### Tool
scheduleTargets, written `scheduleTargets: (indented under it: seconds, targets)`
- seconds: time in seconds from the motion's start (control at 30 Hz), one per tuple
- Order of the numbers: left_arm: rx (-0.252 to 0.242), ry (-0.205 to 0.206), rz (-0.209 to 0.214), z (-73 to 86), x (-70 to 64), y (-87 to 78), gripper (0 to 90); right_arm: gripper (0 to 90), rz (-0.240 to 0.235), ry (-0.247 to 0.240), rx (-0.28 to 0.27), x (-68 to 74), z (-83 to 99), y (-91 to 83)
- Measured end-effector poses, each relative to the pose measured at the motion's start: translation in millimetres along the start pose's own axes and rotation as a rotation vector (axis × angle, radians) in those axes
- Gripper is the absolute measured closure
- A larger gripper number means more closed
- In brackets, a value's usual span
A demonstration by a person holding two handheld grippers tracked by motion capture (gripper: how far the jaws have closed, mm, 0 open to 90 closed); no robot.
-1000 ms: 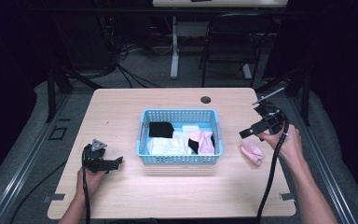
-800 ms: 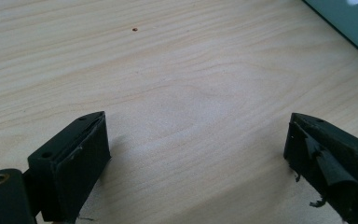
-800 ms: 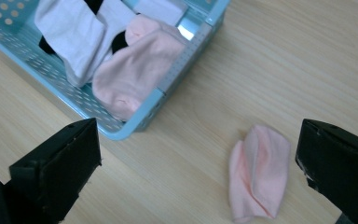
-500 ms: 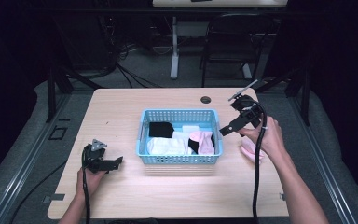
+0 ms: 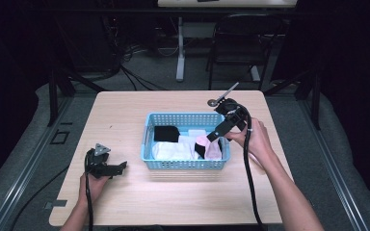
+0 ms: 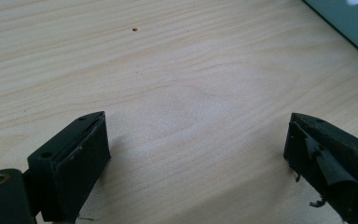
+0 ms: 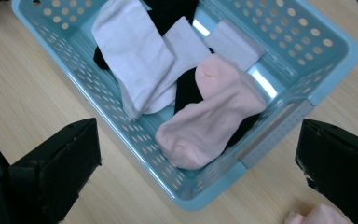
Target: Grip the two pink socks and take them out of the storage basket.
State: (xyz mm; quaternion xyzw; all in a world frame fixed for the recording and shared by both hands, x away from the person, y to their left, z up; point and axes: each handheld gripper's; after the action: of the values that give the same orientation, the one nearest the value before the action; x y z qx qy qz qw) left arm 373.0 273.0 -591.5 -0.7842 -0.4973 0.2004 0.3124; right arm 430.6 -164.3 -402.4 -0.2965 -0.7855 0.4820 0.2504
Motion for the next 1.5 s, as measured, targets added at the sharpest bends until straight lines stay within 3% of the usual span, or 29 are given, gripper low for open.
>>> scheduleTargets:
  seconds: [0.33, 0.57, 0.8, 1.0, 1.17, 1.5]
  targets:
    - [0.0, 0.0, 0.001, 0.0, 0.0, 0.0, 6.5, 0.1, -0.023, -0.039, 0.052, 10.1, -12.6, 24.5]
    - [0.0, 0.0, 0.001, 0.0, 0.1, 0.0, 6.5, 1.1, -0.04, -0.031, 0.071, 12.3, -16.5, 42.7]
    - [0.0, 0.0, 0.002, 0.0, 0.1, 0.0, 6.5, 6.1, -0.048, -0.015, 0.13, 7.8, -14.9, 68.0]
    - [0.0, 0.0, 0.001, 0.0, 0.1, 0.0, 6.5, 16.0, -0.022, 0.004, 0.201, -1.1, -11.3, 91.5]
    - [0.0, 0.0, 0.002, 0.0, 0.1, 0.0, 6.5, 26.0, 0.011, 0.038, 0.197, -7.4, -8.9, 101.0]
    - [0.0, 0.0, 0.002, 0.0, 0.1, 0.0, 6.5, 61.8, 0.08, 0.085, 0.223, -18.6, -4.6, 108.4]
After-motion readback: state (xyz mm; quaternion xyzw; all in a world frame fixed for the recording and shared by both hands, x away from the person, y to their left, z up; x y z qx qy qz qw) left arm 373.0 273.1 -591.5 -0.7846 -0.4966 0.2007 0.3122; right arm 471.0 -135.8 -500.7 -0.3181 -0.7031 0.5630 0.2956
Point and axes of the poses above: each handheld gripper's, and its own axes: y roughly forward along the jaws, z roughly out of its underside, x roughly to its left
